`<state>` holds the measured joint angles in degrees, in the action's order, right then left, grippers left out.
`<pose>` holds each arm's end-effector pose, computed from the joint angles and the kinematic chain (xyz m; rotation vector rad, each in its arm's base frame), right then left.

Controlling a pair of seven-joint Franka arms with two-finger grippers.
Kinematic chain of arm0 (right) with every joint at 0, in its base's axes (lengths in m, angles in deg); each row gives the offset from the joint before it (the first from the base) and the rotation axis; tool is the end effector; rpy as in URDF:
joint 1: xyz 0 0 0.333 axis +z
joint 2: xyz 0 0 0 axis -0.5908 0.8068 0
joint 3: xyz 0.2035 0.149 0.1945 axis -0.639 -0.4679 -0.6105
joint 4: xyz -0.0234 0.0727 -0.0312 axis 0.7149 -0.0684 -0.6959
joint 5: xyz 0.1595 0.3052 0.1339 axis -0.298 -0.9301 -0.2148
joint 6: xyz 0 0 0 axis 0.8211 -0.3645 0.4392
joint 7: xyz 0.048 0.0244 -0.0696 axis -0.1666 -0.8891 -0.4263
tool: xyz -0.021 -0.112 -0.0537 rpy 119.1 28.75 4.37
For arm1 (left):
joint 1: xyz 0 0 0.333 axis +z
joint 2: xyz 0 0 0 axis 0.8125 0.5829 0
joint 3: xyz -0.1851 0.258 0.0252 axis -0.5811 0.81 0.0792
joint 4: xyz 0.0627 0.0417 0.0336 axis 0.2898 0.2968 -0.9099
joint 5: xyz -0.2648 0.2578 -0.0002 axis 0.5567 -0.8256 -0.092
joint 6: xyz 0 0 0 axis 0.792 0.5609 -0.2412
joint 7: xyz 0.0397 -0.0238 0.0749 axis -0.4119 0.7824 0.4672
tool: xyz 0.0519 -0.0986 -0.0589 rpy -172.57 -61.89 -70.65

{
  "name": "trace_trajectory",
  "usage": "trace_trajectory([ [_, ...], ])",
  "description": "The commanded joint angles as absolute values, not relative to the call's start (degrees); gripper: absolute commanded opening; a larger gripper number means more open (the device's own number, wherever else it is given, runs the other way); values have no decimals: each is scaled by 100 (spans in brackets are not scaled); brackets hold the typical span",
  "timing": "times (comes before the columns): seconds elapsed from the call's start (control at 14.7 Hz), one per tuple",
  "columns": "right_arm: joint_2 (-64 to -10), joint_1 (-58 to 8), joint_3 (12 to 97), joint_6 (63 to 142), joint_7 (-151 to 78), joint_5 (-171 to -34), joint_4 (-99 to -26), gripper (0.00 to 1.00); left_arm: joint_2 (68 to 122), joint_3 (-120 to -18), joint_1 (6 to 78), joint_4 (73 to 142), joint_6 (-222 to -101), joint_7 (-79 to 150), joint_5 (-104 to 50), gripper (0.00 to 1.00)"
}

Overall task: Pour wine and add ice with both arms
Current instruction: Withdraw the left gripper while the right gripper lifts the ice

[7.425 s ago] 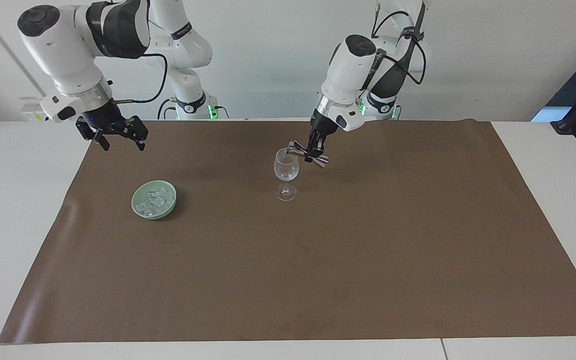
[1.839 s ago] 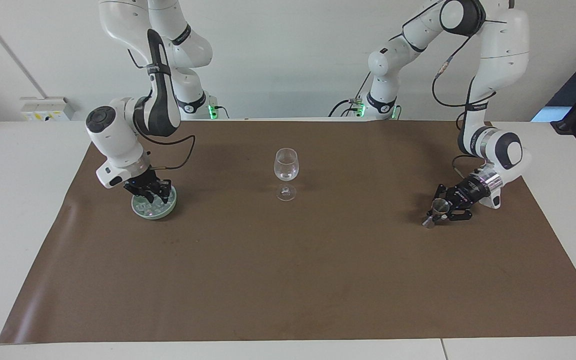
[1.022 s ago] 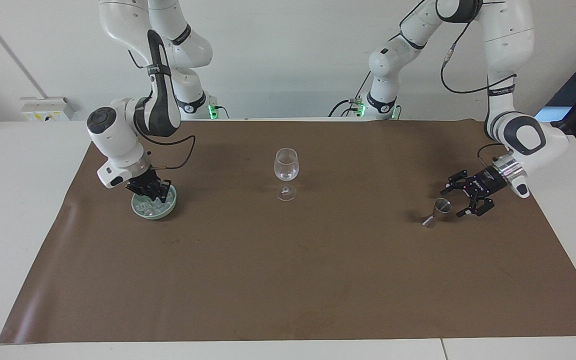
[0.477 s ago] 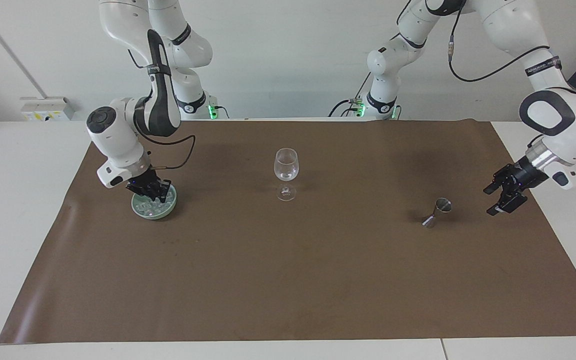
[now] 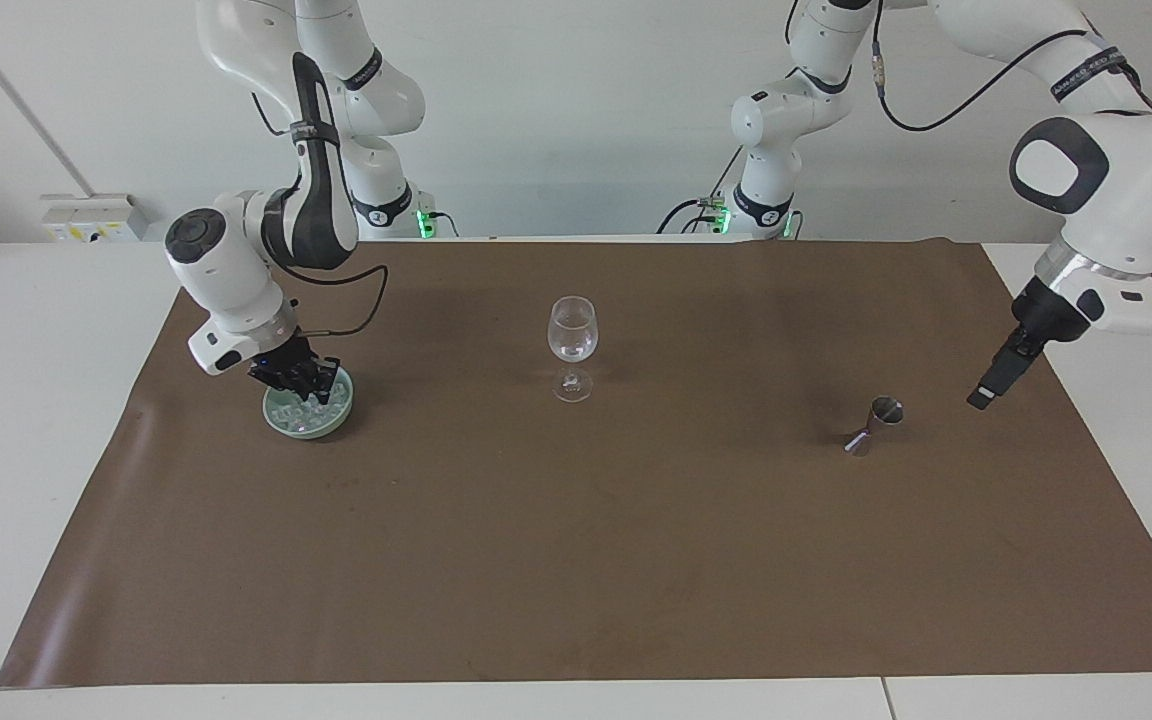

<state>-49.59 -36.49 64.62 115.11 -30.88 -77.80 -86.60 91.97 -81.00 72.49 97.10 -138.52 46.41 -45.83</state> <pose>0.5123 -0.0264 0.3510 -3.0653 0.1333 0.0104 0.5940 0.0296 0.5175 2.8550 0.8201 0.2135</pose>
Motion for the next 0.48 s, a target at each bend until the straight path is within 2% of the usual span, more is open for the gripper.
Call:
trace_trajectory([
  [0.0,-5210,-3534,6324,10655,-2972,-7910,-8180,13,8898,-8031,6964,9794,-13523,3827,-4710,100],
  [0.27,-5360,-3104,6315,9881,-2436,-7840,-7530,13,8599,-8022,6762,9829,-12925,2965,-4710,100],
  [0.41,-5299,-2727,6315,9276,-1972,-7840,-6802,13,8459,-8031,6709,9829,-12697,2525,-4718,100],
])
